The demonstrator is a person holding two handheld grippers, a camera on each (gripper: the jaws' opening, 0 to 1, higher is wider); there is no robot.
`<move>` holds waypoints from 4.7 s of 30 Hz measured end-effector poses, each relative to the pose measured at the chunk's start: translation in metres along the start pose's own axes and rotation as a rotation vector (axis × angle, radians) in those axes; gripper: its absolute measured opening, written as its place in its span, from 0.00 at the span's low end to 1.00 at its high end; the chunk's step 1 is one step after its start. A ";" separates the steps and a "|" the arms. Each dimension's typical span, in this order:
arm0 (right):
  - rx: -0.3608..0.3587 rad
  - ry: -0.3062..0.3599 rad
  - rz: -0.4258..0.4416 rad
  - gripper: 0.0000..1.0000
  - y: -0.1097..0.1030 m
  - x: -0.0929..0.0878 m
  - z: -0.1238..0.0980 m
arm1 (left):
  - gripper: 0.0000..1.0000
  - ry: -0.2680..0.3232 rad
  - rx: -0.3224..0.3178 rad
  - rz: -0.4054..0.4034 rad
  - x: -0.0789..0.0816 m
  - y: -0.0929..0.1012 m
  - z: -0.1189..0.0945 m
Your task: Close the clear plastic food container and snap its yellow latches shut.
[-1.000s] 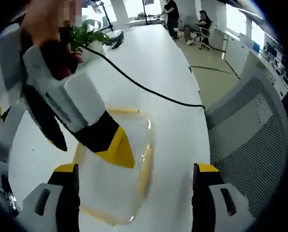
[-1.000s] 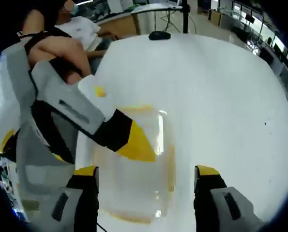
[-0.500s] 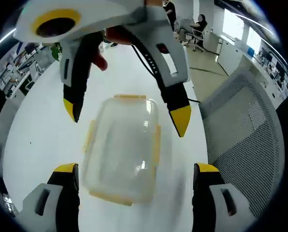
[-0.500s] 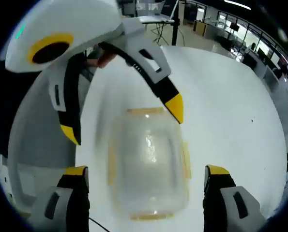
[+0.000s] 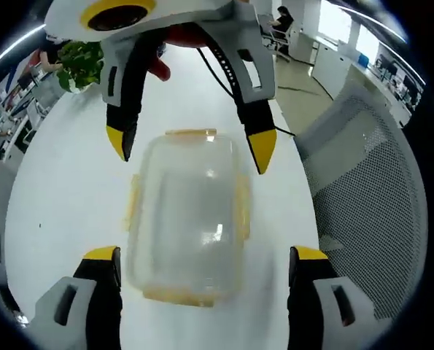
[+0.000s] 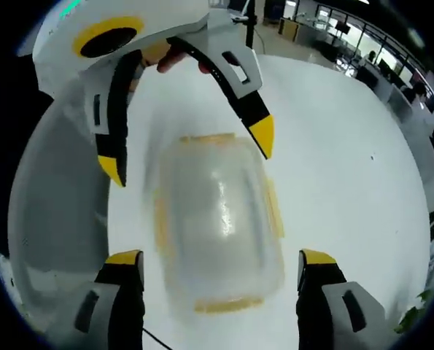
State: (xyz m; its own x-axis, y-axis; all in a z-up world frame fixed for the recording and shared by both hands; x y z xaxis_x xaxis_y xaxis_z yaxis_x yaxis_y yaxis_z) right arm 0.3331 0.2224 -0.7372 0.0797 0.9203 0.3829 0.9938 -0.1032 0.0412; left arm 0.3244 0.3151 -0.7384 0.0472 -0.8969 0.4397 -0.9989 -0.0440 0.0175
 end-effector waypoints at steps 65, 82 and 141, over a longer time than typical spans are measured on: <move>-0.007 -0.071 -0.089 0.85 -0.007 -0.018 0.029 | 0.94 -0.147 0.036 0.099 -0.026 -0.020 0.032; -0.002 -0.072 -0.107 0.85 -0.008 0.001 0.037 | 0.94 -0.145 0.043 0.081 -0.044 -0.020 0.023; -0.005 -0.035 -0.127 0.86 -0.015 0.107 0.081 | 0.94 -0.180 0.071 0.061 -0.147 -0.027 -0.027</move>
State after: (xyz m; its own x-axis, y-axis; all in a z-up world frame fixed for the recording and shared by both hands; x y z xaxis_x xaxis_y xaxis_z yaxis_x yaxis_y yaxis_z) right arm 0.3330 0.3527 -0.7720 -0.0439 0.9388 0.3415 0.9957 0.0131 0.0920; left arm 0.3440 0.4601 -0.7796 -0.0074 -0.9629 0.2699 -0.9975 -0.0120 -0.0700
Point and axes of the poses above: the point that each gripper's makers call its tool centre point, and the gripper's own axes: z roughly forward along the fingers, y roughly to its right, x roughly out of its top, the point moved 4 cm from there along -z, roughly backward along the fingers, and after that the axes turned 8 degrees about -z, right-handed, at the moved point
